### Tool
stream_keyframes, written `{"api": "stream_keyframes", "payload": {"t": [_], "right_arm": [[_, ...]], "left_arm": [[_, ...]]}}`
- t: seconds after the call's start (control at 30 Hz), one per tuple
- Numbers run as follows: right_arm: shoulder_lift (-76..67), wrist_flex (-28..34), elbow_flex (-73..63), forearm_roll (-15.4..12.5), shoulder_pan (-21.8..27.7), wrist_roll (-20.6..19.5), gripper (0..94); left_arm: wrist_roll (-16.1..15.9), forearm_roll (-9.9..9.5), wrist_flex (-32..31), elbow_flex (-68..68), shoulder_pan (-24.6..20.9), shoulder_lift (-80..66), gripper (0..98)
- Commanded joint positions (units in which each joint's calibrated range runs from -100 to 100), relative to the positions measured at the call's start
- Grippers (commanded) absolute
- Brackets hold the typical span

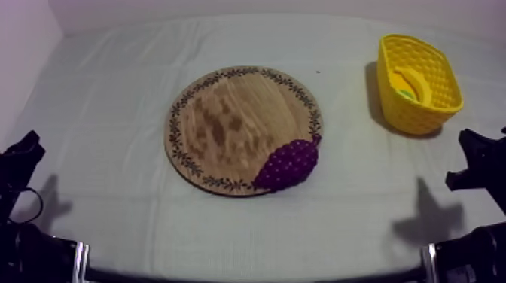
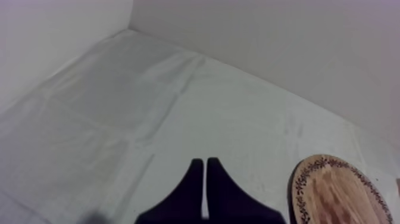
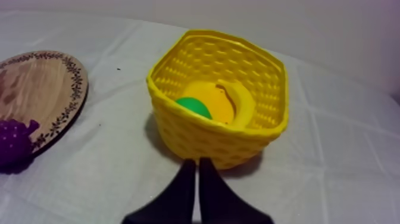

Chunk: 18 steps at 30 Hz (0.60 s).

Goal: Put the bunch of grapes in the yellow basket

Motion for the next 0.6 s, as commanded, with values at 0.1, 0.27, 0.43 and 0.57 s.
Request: {"api": "stream_keyframes", "payload": {"t": [0.1,0.27,0.43,0.57], "right_arm": [[-0.02,0.01,0.05,-0.02,0.02,0.03,0.3],[-0.02,0.95,0.05,0.05,-1.44,0.34,1.3],[-0.02,2.91,-0.08,0.83,-2.92,1.18,2.0],[-0.02,3.26,-0.16,1.86,-3.32,-0.58,0.7]], "left_arm": [[0.0,0.01,0.03,0.04,-0.01,0.03,0.0],[0.0,0.01,0.03,0.04,-0.01,0.03,0.0],[0.0,0.01,0.03,0.04,-0.01,0.03,0.0],[0.0,0.01,0.03,0.04,-0.01,0.03,0.0]]}}
